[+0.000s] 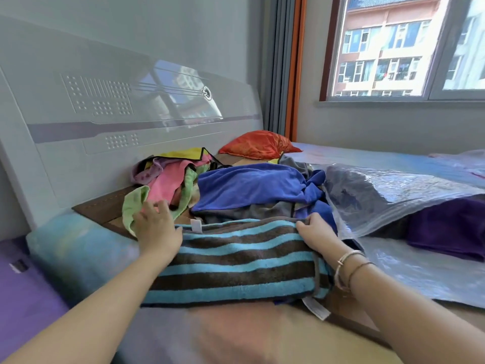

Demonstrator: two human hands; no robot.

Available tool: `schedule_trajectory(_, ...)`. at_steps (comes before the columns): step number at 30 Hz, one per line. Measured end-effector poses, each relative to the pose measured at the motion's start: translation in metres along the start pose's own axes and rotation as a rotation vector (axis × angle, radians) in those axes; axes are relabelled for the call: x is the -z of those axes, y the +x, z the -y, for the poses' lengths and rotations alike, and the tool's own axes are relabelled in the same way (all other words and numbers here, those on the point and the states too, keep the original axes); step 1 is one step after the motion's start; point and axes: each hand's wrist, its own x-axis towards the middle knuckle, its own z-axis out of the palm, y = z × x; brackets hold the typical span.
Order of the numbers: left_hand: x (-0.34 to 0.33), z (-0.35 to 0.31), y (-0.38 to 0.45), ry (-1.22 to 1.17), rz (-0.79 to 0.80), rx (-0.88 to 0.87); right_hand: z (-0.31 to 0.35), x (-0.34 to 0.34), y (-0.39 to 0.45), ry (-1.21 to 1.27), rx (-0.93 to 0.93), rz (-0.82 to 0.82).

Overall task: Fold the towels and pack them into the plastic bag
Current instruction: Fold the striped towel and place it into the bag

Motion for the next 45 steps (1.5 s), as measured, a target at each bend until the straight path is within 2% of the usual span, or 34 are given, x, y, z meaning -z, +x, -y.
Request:
schedule_trajectory(2,-0.011,-0.014,-0.011,-0.093,-0.100,-0.148,-0.008,-0.009,0.007,0.128,-0.079,0.078)
schedule_trajectory(3,-0.009,-0.027,-0.018,-0.249,-0.089,-0.219,-0.009,-0.009,0.006,0.222,-0.116,0.097)
schedule_trajectory(4,-0.006,-0.041,-0.026,-0.429,-0.024,-0.244,-0.009,-0.007,0.005,0.322,-0.142,0.121)
schedule_trajectory(7,0.003,-0.080,-0.051,-0.792,0.405,-0.138,-0.007,0.004,-0.013,0.537,-0.096,0.184)
schedule_trajectory(9,0.002,-0.095,-0.058,-0.925,0.572,-0.040,-0.004,0.008,-0.030,0.569,0.061,0.115)
schedule_trajectory(12,0.005,-0.101,-0.059,-1.169,0.644,0.153,0.003,0.008,-0.063,0.373,0.478,-0.021)
schedule_trajectory(14,0.004,-0.095,-0.059,-1.337,0.696,0.245,0.005,0.001,-0.083,0.197,0.719,0.013)
schedule_trajectory(15,0.003,-0.092,-0.060,-1.370,0.738,0.255,0.004,-0.003,-0.092,0.110,0.778,0.045)
schedule_trajectory(17,-0.001,-0.083,-0.064,-1.405,0.811,0.256,0.004,-0.008,-0.103,0.056,0.787,0.117)
schedule_trajectory(19,-0.002,-0.076,-0.068,-1.445,0.873,0.311,0.008,-0.006,-0.107,0.231,0.682,0.229)
schedule_trajectory(21,-0.006,-0.070,-0.068,-1.477,0.892,0.300,0.013,-0.004,-0.103,0.315,0.583,0.193)
schedule_trajectory(23,-0.006,-0.068,-0.071,-1.494,0.876,0.262,0.017,-0.004,-0.092,0.236,0.533,0.197)
schedule_trajectory(25,-0.006,-0.066,-0.073,-1.530,0.895,0.235,0.024,-0.007,-0.085,0.092,0.497,0.296)
schedule_trajectory(29,-0.005,-0.062,-0.074,-1.564,0.966,0.177,0.042,-0.003,-0.072,0.139,0.359,0.450)
schedule_trajectory(31,-0.004,-0.066,-0.074,-1.572,0.967,0.200,0.047,0.001,-0.068,0.054,0.436,0.468)
schedule_trajectory(33,-0.003,-0.071,-0.072,-1.556,0.927,0.250,0.049,0.007,-0.064,-0.079,0.600,0.351)
schedule_trajectory(36,-0.005,-0.075,-0.068,-1.499,0.919,0.296,0.047,0.017,-0.069,-0.190,0.815,-0.078)
schedule_trajectory(38,-0.004,-0.077,-0.068,-1.444,0.903,0.315,0.042,0.028,-0.070,-0.082,0.772,-0.365)
schedule_trajectory(39,-0.003,-0.078,-0.069,-1.421,0.893,0.317,0.038,0.034,-0.068,0.010,0.724,-0.431)
schedule_trajectory(40,-0.003,-0.079,-0.069,-1.407,0.889,0.309,0.034,0.039,-0.065,0.061,0.681,-0.431)
schedule_trajectory(42,-0.003,-0.080,-0.070,-1.401,0.878,0.307,0.026,0.045,-0.063,-0.033,0.583,-0.268)
schedule_trajectory(45,-0.004,-0.081,-0.070,-1.395,0.869,0.336,0.012,0.036,-0.060,-0.201,0.359,0.082)
